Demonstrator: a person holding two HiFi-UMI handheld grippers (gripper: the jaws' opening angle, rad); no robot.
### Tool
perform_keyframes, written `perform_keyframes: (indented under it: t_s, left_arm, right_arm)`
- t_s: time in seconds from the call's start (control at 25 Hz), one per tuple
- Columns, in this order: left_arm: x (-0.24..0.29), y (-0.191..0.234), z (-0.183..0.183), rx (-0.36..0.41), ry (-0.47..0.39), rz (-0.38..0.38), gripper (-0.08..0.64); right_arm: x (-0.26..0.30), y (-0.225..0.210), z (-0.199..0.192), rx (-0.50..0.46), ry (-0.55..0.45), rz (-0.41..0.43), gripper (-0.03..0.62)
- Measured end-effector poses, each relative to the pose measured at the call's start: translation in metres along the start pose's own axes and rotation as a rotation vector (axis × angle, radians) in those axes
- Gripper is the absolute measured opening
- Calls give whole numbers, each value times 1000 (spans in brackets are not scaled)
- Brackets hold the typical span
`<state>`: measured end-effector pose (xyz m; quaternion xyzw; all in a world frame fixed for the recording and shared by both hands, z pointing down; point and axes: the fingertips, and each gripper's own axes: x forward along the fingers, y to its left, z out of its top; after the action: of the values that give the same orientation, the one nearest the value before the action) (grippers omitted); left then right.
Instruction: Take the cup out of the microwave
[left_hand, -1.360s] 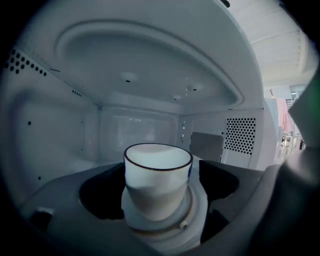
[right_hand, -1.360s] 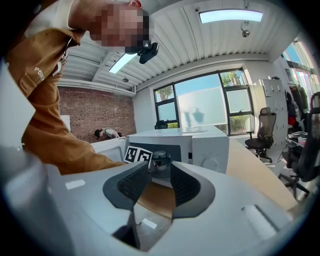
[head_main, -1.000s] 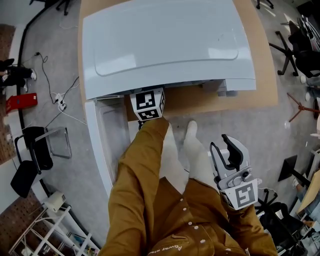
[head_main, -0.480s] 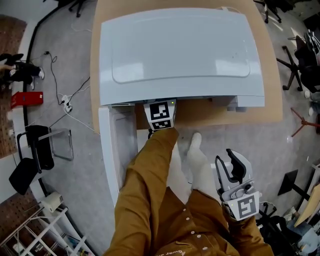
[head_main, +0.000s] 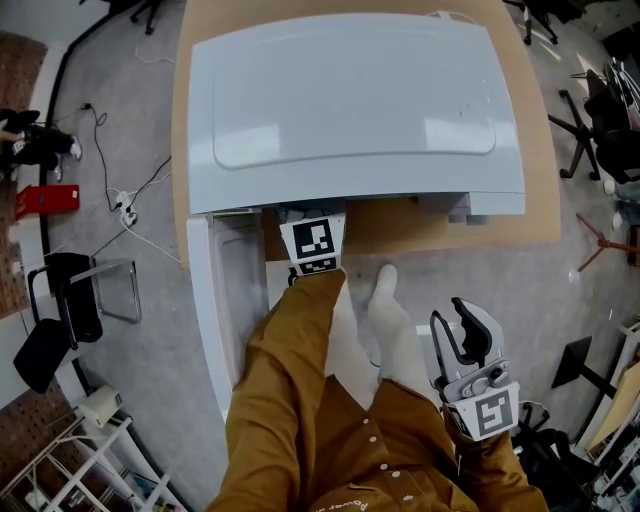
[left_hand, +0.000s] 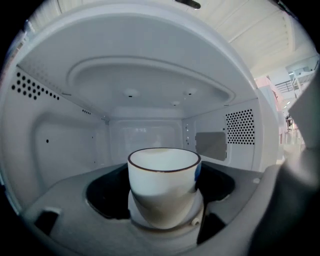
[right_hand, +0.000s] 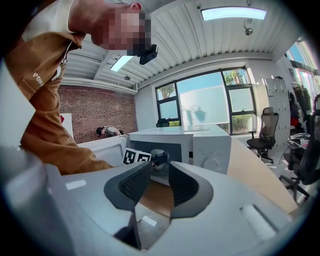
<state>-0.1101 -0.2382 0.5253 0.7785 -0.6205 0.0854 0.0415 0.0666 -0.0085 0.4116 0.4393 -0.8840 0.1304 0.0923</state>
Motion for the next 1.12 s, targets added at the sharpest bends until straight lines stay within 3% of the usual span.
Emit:
perform_keyframes:
  t_s: [0.28,0.52,0.8,1.12]
  left_arm:
    - [-20,-3,14,27,-43,-2,385]
    - [-46,-5,34,1,-158,29,385]
    - [-79,-15,39,-56,-149,46,385]
    - [-126,-31,41,-113,-72,58,385]
  right_arm:
    - [12,-8,9,-16,-20,17,117]
    - [16,-9,17,-24,-21,35,117]
    - [23,-10,28,-36,-33,56,114]
    - [28,-16,48,-40,-67,74,107]
